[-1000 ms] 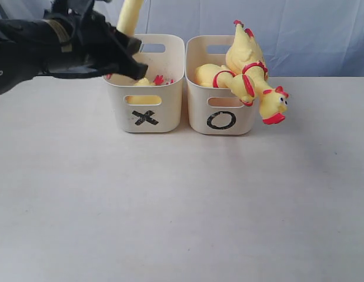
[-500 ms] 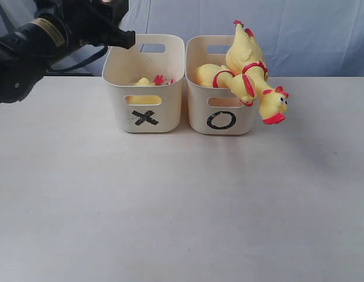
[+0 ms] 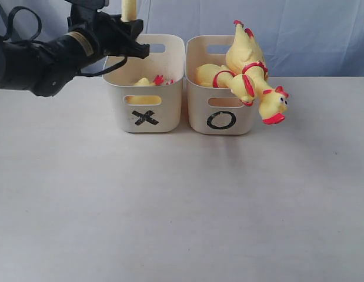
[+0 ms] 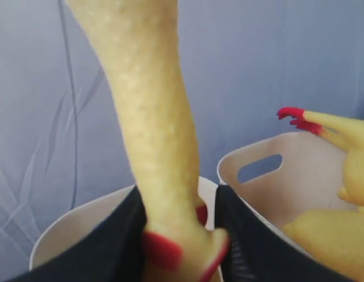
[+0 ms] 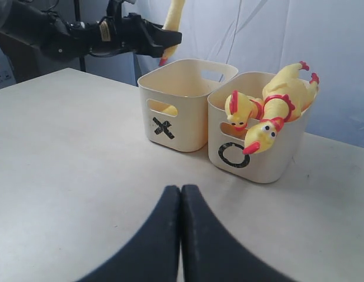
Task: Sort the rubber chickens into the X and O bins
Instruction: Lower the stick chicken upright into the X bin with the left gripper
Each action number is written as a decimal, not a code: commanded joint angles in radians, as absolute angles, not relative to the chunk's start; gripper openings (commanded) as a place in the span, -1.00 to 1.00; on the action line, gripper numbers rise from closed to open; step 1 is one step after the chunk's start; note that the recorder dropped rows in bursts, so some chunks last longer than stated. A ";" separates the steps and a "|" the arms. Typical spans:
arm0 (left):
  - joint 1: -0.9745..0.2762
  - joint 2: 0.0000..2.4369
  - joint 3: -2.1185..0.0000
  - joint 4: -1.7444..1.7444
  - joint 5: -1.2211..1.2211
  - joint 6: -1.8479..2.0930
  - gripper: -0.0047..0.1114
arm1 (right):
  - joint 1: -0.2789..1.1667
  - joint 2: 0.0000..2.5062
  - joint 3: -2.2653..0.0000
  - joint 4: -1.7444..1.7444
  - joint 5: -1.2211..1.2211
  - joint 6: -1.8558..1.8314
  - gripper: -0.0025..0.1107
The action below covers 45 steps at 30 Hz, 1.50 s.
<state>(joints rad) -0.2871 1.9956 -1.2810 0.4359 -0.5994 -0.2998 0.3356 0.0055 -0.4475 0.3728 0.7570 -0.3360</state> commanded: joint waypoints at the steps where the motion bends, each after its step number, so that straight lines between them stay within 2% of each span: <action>1: -0.264 2.037 -1.354 0.607 -0.513 -0.455 -0.92 | 0.340 0.000 -0.443 0.368 0.748 -0.336 -0.97; 7: -0.260 2.073 -1.416 0.854 -0.377 -0.632 -0.92 | 0.340 0.000 -0.443 0.368 0.748 -0.336 -0.97; 18: -0.260 2.108 -1.445 1.138 -0.277 -0.789 -0.92 | 0.340 0.000 -0.443 0.368 0.748 -0.336 -0.97; 27: -0.260 2.108 -1.445 1.198 -0.262 -0.791 -0.92 | 0.340 0.000 -0.443 0.368 0.748 -0.336 -0.97; 37: -0.260 2.108 -1.449 1.219 -0.262 -1.019 -0.92 | 0.340 0.000 -0.443 0.368 0.748 -0.336 -0.97; 45: -0.260 2.108 -1.476 1.503 -0.266 -1.262 -0.92 | 0.340 0.000 -0.443 0.368 0.748 -0.336 -0.97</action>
<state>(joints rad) -0.2605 2.1112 -1.4585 1.3755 -0.2650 -1.1468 0.3356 0.0055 -0.4475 0.3728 0.7570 -0.3360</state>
